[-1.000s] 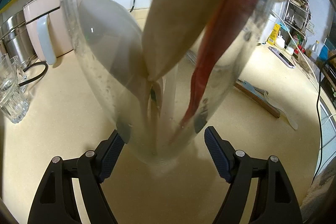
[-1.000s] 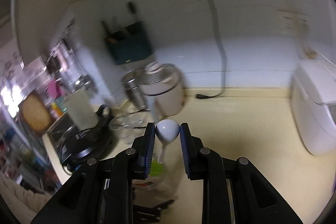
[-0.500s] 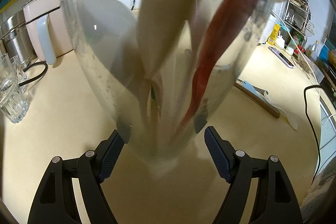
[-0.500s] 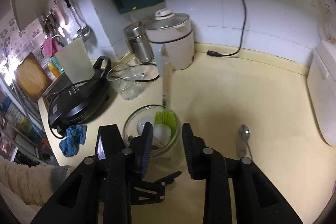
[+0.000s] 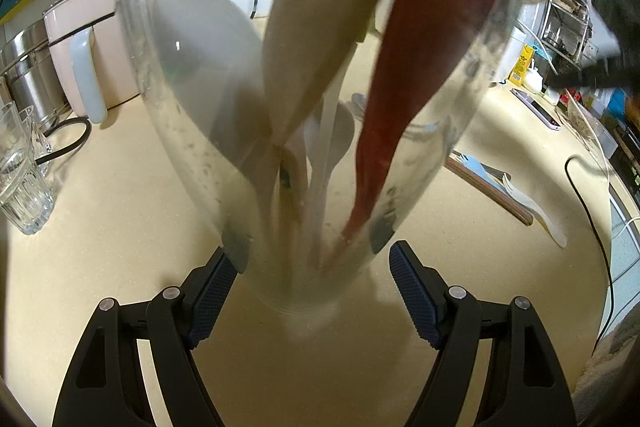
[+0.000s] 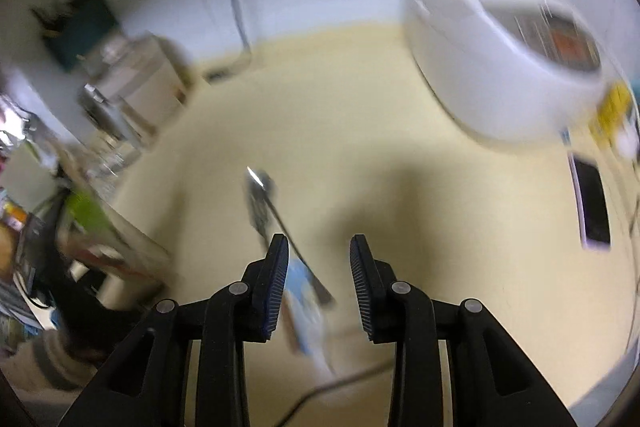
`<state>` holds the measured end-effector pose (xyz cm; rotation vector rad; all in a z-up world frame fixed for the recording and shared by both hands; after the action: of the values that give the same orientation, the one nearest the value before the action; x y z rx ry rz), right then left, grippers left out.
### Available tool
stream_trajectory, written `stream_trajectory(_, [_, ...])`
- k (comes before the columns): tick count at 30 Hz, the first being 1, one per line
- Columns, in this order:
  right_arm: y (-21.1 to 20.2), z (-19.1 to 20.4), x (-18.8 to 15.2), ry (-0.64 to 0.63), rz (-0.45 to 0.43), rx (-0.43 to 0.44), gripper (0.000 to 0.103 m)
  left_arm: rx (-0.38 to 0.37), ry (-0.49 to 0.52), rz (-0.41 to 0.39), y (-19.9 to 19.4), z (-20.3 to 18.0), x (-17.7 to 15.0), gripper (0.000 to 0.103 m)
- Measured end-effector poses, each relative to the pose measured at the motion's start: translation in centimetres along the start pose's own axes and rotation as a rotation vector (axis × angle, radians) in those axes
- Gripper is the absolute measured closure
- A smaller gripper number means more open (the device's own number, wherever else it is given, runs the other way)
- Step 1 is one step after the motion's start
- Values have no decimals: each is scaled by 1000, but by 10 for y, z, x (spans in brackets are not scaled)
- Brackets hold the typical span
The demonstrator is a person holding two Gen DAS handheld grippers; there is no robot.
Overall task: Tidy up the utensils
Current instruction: 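Move the right tool to the white plastic spork and grasp it, then lift the white spork and drop it into the cup held by the left tool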
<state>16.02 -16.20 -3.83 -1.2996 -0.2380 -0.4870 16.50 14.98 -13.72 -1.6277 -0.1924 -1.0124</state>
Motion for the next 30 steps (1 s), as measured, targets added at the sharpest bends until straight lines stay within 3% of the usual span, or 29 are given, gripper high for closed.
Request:
stream_trajectory(5, [45,2,-49,-115,157,-50,71,0,0,0,0,0,0,23])
stream_trajectory(10, [69,18,-76,-220,208,-92,71,0,0,0,0,0,0,23])
stream_trajectory(18, [80,21,-67,-234,186,-92,72,-1,1,0,0,0,0,23])
stream_trajectory(20, [81,22,-66,-241,183,-96,82,-1,1,0,1,0,0,23])
stream_trajectory(23, [79,20,-67,-220,185,-89,83,-1,1,0,1,0,0,23])
stream_trajectory(30, [44,22,-54,-166,84,-27,83,-1,1,0,0,0,0,23])
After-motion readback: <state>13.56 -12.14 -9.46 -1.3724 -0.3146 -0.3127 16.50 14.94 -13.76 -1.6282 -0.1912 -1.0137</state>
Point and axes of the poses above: each gripper's, at about its wrist camera, not at the fingertips, and y roughly the way its jaws point, z to its left, x to its top, the point moved 1 cm from there along y, roughly the way its jaws point, and after that the axes turned 8 degrees about y, right-handed, at the moved point
